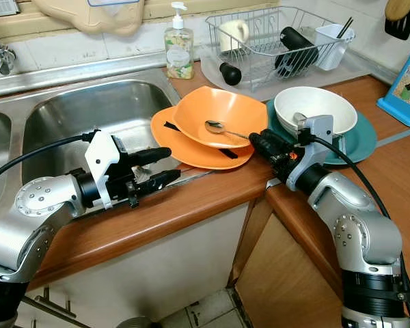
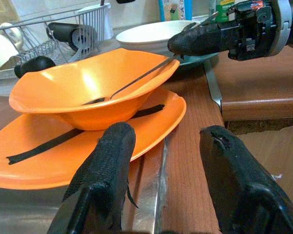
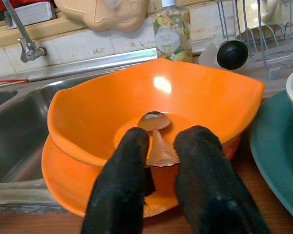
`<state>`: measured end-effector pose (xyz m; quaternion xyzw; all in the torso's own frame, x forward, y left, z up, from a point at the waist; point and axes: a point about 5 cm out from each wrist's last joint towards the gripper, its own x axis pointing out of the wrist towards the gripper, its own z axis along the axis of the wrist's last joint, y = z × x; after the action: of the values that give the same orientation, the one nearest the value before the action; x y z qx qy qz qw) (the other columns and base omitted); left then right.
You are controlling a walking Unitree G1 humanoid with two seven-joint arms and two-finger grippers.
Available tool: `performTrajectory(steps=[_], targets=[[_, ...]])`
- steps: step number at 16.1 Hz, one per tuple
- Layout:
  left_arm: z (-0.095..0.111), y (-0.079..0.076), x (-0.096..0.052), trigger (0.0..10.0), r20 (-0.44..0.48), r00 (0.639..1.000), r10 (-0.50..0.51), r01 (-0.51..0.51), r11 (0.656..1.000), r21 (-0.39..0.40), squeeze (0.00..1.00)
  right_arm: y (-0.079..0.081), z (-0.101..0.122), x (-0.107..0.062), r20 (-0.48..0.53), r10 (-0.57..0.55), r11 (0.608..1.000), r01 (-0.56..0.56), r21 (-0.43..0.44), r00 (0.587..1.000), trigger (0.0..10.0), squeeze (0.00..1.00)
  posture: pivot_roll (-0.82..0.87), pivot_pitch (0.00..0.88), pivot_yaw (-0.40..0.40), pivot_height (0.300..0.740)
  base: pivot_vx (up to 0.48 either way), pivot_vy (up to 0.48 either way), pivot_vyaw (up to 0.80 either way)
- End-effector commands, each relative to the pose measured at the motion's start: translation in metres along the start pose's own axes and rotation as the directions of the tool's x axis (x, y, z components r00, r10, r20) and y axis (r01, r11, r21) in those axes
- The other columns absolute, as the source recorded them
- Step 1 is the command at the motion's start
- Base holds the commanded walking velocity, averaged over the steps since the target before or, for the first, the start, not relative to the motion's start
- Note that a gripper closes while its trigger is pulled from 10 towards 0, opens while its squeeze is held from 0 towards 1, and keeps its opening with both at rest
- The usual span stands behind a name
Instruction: Kitchen organization
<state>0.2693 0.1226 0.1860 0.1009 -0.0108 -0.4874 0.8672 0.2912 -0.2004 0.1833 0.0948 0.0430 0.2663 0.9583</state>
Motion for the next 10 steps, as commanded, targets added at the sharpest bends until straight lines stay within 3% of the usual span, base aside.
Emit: performTrajectory(steps=[1,10], targets=[[0.003,-0.004,0.001,10.0,0.004,1.000,-0.024,0.024,1.000,0.012,0.00,0.000,0.004,0.003,0.008,0.006,1.000,-0.006,0.006,1.000,0.0,0.00,-0.08,0.000,0.031,0.740,0.000,0.000,0.00],[0.006,-0.002,0.001,10.0,0.008,1.000,-0.019,0.019,1.000,0.025,0.00,0.001,0.018,0.001,0.062,0.002,1.000,-0.002,-0.003,0.998,0.0,0.00,-0.07,0.000,0.039,0.740,0.000,0.000,0.00]])
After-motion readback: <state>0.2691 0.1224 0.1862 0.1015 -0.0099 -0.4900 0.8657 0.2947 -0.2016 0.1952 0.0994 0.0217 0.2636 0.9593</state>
